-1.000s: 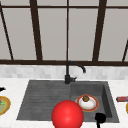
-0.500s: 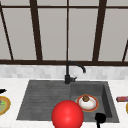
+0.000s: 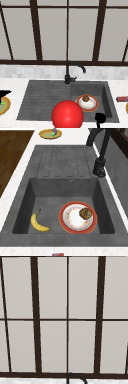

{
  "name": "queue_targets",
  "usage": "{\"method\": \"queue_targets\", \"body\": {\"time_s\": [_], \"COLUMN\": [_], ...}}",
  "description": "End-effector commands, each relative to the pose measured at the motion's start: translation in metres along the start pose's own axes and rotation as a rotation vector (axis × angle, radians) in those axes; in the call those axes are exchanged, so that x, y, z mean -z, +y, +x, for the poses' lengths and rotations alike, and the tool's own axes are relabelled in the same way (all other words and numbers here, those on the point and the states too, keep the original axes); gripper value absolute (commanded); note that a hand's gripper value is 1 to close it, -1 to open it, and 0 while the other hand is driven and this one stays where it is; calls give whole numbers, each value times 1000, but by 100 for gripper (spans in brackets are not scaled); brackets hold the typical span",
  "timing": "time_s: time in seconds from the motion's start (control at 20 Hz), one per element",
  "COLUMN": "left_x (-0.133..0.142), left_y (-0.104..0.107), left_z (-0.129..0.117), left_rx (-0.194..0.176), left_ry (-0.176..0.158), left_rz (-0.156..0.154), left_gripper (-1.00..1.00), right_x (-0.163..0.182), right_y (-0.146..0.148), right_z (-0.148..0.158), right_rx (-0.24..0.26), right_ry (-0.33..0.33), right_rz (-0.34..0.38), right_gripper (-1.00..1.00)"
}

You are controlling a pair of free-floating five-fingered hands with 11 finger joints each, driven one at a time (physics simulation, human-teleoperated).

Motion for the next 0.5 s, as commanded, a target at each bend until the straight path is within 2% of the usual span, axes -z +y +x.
{"method": "queue_targets", "body": {"time_s": [0.0, 0.2, 0.45], "left_x": [22, 43, 68], "left_y": [-3, -6, -1], "left_z": [8, 16, 25], "left_rx": [-29, -24, -14], "left_ry": [12, 23, 33], "left_rz": [19, 26, 16], "left_gripper": [-100, -100, -100], "right_x": [0, 0, 0], "right_y": [0, 0, 0], "right_z": [0, 0, 0], "right_rx": [0, 0, 0], "right_ry": [0, 0, 0], "right_rz": [0, 0, 0], "right_gripper": [0, 0, 0]}}
